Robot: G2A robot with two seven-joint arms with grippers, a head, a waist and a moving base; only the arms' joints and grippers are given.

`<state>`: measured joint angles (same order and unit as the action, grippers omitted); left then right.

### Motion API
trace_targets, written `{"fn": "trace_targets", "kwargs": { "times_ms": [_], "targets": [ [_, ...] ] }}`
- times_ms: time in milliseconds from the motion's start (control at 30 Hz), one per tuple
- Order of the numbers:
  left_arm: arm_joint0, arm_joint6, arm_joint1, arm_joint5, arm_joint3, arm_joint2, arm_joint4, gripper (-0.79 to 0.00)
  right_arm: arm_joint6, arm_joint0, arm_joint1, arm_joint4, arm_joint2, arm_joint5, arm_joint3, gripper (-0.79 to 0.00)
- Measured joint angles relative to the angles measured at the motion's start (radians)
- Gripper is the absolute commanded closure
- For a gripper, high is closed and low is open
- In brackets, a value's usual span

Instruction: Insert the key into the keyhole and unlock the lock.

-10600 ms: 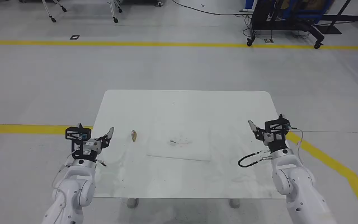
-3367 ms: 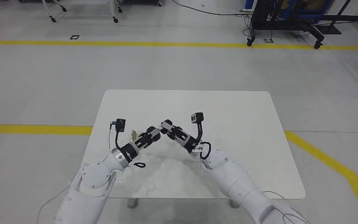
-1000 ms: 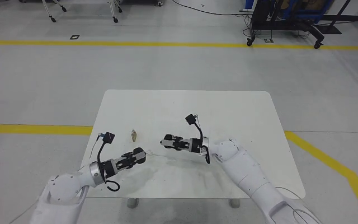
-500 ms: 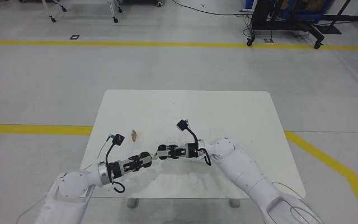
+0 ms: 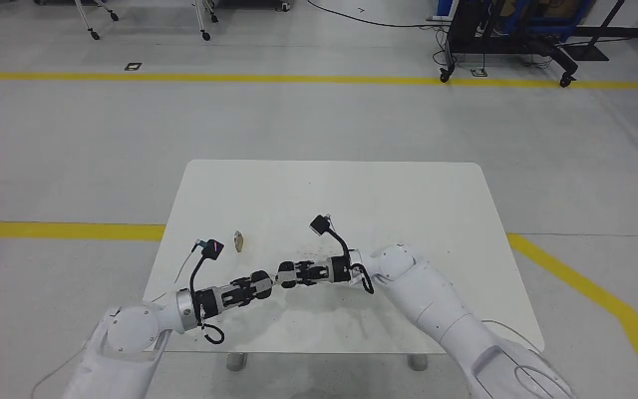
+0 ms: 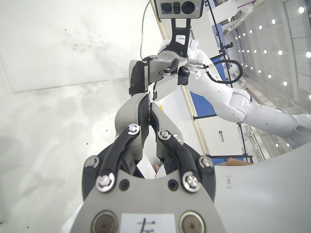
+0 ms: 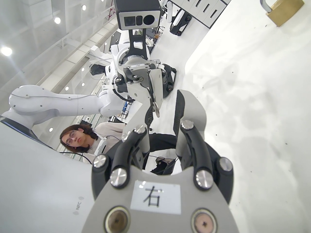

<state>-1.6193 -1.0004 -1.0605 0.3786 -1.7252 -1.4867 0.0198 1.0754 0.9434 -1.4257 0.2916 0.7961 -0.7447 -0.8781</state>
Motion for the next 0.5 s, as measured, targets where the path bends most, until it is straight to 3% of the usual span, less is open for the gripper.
{"fn": "trace_targets", "kwargs": {
  "times_ms": [200,367,467,500],
  "targets": [
    [-0.005,0.018,0.004,-0.001,-0.005,0.004,-0.01,0.0,0.011,-0.003,0.005,0.031,-0.023,0.011,-0.013,-0.114],
    [-0.008,0.029,0.008,0.0,-0.008,0.003,-0.004,0.0,0.011,-0.008,0.011,0.049,-0.039,0.011,-0.014,-0.12],
    [-0.011,0.037,0.01,0.003,-0.01,0.002,-0.001,0.0,0.012,-0.012,0.014,0.059,-0.047,0.011,-0.012,0.0],
    [-0.012,0.038,0.011,0.003,-0.01,0.002,-0.001,0.0,0.012,-0.014,0.015,0.061,-0.05,0.012,-0.012,0.0]
  ]
}}
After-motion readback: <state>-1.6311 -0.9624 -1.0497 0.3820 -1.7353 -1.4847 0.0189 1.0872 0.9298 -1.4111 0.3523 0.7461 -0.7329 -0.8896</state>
